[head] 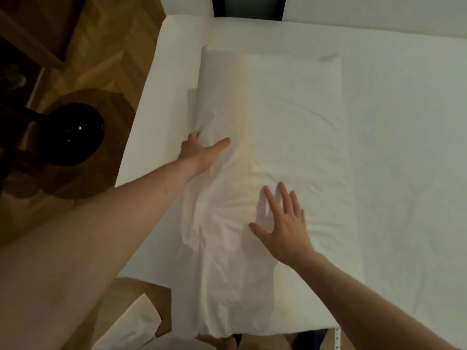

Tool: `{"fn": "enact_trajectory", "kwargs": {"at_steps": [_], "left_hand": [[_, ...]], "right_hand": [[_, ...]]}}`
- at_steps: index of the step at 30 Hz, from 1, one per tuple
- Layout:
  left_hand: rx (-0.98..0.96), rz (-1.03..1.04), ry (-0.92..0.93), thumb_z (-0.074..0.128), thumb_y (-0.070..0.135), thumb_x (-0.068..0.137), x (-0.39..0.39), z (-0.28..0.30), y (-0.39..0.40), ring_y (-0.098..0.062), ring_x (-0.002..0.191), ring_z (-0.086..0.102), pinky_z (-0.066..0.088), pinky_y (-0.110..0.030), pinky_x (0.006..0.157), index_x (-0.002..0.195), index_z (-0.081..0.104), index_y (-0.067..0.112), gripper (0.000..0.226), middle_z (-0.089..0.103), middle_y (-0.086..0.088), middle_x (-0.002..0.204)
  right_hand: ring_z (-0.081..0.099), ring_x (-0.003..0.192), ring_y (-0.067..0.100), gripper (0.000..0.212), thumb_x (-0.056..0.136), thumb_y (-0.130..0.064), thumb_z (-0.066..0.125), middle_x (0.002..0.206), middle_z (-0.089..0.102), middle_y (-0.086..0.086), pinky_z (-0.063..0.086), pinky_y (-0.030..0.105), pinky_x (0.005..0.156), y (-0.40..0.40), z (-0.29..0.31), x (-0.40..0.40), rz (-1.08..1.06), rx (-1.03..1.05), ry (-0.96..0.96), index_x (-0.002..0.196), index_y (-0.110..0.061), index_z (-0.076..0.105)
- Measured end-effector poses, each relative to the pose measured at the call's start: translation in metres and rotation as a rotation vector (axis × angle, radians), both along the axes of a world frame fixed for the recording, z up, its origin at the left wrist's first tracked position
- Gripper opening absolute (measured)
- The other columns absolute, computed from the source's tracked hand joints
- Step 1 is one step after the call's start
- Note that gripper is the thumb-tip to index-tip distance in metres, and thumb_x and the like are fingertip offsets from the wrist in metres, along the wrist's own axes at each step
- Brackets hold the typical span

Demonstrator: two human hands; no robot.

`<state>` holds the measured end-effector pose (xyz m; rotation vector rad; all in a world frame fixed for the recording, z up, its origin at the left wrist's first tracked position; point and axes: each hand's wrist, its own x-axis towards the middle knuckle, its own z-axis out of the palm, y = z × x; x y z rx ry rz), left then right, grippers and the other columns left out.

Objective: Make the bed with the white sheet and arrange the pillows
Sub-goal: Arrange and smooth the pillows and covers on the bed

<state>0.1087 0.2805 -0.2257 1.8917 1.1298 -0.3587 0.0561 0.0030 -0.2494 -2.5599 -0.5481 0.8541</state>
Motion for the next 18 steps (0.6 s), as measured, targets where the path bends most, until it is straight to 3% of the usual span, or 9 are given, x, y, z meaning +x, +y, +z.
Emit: {"fn": "enact_trajectory", "kwargs": {"at_steps": [3,5,7,11,13,15,16,18], "left_hand": [[0.066,0.061,0.070,0.067,0.076,0.072,0.023,-0.021,0.001,-0.032,0.130,0.053,0.043,-0.038,0.109,0.150,0.037,0.014,0.104,0.049,-0.009,0.148],[0.069,0.092,0.022,0.070,0.063,0.081,0.023,-0.027,0.005,-0.031,0.120,0.061,0.049,-0.032,0.098,0.134,0.058,0.014,0.073,0.063,-0.008,0.133],[-0.010,0.089,-0.090,0.069,0.053,0.085,0.012,-0.022,0.000,-0.028,0.108,0.067,0.050,-0.029,0.085,0.123,0.067,0.018,0.051,0.071,-0.004,0.116],[-0.216,0.045,-0.411,0.063,0.044,0.095,-0.027,0.011,-0.017,-0.009,0.110,0.068,0.052,-0.028,0.096,0.120,0.070,0.024,0.032,0.074,0.008,0.115],[-0.225,0.098,-0.457,0.061,0.042,0.098,-0.038,0.017,-0.013,-0.006,0.112,0.067,0.050,-0.025,0.097,0.119,0.069,0.026,0.027,0.074,0.010,0.116],[-0.128,0.191,-0.387,0.060,0.044,0.098,-0.039,0.003,-0.001,-0.012,0.114,0.066,0.048,-0.025,0.095,0.121,0.066,0.026,0.030,0.072,0.010,0.114],[-0.075,0.194,-0.270,0.059,0.048,0.097,-0.035,-0.010,0.006,-0.019,0.116,0.064,0.047,-0.028,0.093,0.126,0.061,0.022,0.039,0.069,0.007,0.116],[-0.020,-0.003,0.121,0.057,0.060,0.093,-0.025,-0.032,0.016,-0.031,0.119,0.060,0.048,-0.032,0.094,0.142,0.045,0.010,0.071,0.060,-0.009,0.134]], "right_hand": [[-0.030,0.153,0.032,0.096,0.090,-0.077,0.043,0.166,-0.033,-0.007,-0.005,0.065,0.123,0.013,-0.026,-0.017,0.127,-0.117,0.058,0.159,-0.045,-0.016],[-0.034,0.151,0.032,0.094,0.091,-0.079,0.036,0.164,-0.038,-0.008,-0.008,0.067,0.121,0.007,-0.043,-0.028,0.155,-0.168,0.077,0.158,-0.045,-0.020],[-0.033,0.152,0.031,0.093,0.091,-0.080,0.033,0.163,-0.039,-0.009,-0.008,0.067,0.122,-0.004,-0.055,-0.034,0.160,-0.205,0.100,0.157,-0.045,-0.022],[-0.030,0.154,0.027,0.094,0.091,-0.079,0.036,0.165,-0.035,-0.012,-0.005,0.061,0.124,-0.017,-0.052,-0.036,0.179,-0.162,0.100,0.158,-0.045,-0.021],[-0.029,0.154,0.024,0.092,0.092,-0.076,0.038,0.166,-0.033,-0.012,-0.004,0.058,0.126,-0.023,-0.044,-0.037,0.227,-0.147,0.119,0.159,-0.045,-0.018],[-0.029,0.154,0.024,0.089,0.095,-0.073,0.035,0.165,-0.035,-0.011,-0.005,0.059,0.125,-0.031,-0.038,-0.042,0.338,-0.179,0.131,0.160,-0.043,-0.017],[-0.030,0.154,0.026,0.087,0.096,-0.072,0.034,0.164,-0.036,-0.010,-0.005,0.060,0.125,-0.036,-0.037,-0.044,0.400,-0.205,0.134,0.160,-0.042,-0.017],[-0.028,0.154,0.028,0.087,0.097,-0.070,0.035,0.165,-0.035,-0.008,-0.007,0.061,0.124,-0.041,-0.036,-0.045,0.482,-0.252,0.161,0.160,-0.040,-0.016]]}}
